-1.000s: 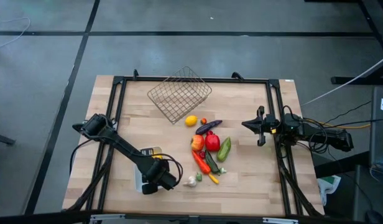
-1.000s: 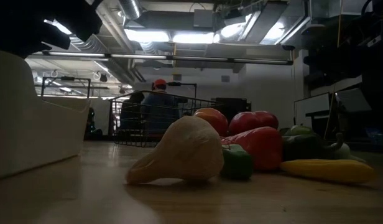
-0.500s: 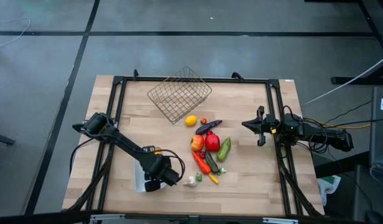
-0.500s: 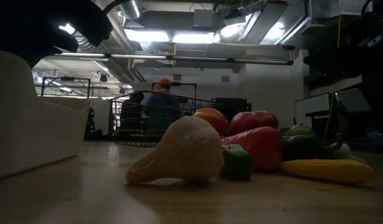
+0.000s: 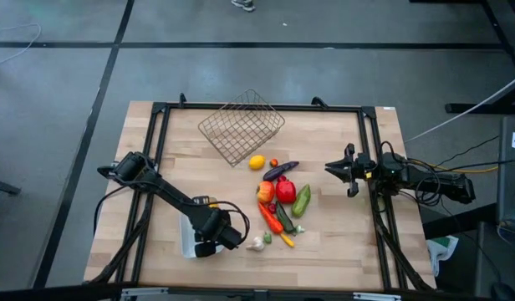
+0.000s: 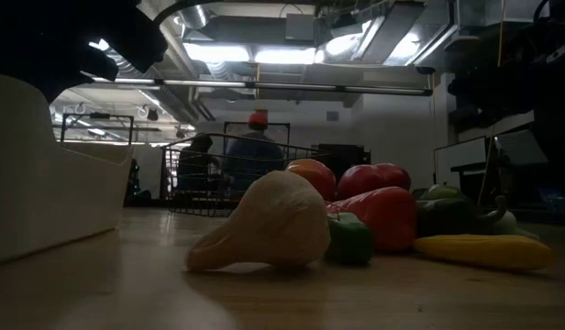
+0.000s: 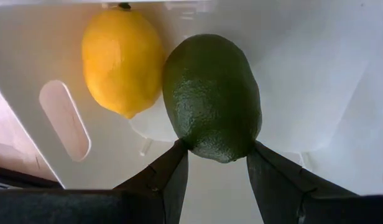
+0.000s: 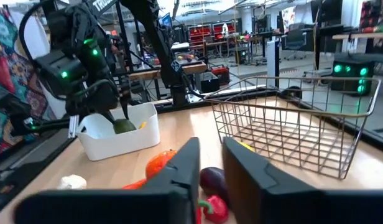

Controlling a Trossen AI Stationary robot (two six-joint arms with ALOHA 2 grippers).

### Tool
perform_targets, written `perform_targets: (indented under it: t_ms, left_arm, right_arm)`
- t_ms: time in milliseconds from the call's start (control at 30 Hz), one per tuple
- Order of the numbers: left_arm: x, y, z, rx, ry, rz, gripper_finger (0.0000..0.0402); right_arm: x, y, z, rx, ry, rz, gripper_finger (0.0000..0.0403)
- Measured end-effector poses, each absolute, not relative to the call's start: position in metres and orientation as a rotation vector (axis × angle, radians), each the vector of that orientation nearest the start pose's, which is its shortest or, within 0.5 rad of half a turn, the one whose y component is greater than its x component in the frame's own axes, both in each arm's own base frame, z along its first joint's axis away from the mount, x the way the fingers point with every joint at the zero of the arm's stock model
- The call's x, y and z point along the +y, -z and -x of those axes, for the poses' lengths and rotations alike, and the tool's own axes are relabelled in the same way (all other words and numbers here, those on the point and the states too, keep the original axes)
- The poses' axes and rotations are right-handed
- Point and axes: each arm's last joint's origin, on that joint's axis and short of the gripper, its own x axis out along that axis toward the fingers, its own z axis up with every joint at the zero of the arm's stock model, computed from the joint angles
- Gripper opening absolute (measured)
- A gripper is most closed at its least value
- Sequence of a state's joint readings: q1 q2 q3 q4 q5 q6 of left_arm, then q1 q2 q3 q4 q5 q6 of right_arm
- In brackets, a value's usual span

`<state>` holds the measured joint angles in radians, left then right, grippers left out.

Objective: Sort produce into baskets
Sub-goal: Put the green lime into the white bin, then put the green cucumber into the gold wire basket

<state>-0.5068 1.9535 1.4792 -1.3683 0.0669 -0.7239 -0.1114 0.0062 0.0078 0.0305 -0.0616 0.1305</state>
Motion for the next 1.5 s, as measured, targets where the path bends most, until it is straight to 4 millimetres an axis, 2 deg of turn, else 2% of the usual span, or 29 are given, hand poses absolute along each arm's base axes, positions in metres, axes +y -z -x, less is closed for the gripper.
perform_targets:
  t_ms: [200, 367, 667, 833, 1000, 1267, 1500]
  left_arm:
    - [-0.166, -0.196, -0.295, 1.810, -0.257, 0.070, 0.0155]
    - [-0.165, -0.195, -0.296, 1.808, -0.258, 0.065, 0.0168]
    - [-0.165, -0.193, -0.298, 1.810, -0.259, 0.078, 0.0259]
    - [-0.166, -0.193, -0.297, 1.847, -0.189, 0.093, 0.0269]
    - [-0.162, -0.198, -0.297, 1.856, -0.193, 0.144, 0.0269]
    - [-0.147, -0.209, -0.293, 1.909, -0.306, 0.185, 0.0269]
    - [-0.143, -0.220, -0.290, 1.866, -0.296, 0.186, 0.0269]
  right_arm:
    - [-0.009, -0.169, -0.097, -0.036, 0.047, -0.149, 0.0143]
    - [-0.009, -0.169, -0.097, -0.036, 0.047, -0.149, 0.0173]
    - [-0.009, -0.169, -0.097, -0.041, 0.043, -0.149, 0.0184]
    - [-0.008, -0.175, -0.096, -0.049, 0.023, -0.147, 0.0184]
    - [-0.008, -0.193, -0.096, -0.074, 0.007, -0.142, 0.0184]
    - [-0.010, -0.207, -0.111, 0.047, 0.017, -0.155, 0.0189]
    - [-0.013, -0.224, -0.137, 0.232, 0.023, -0.110, 0.0251]
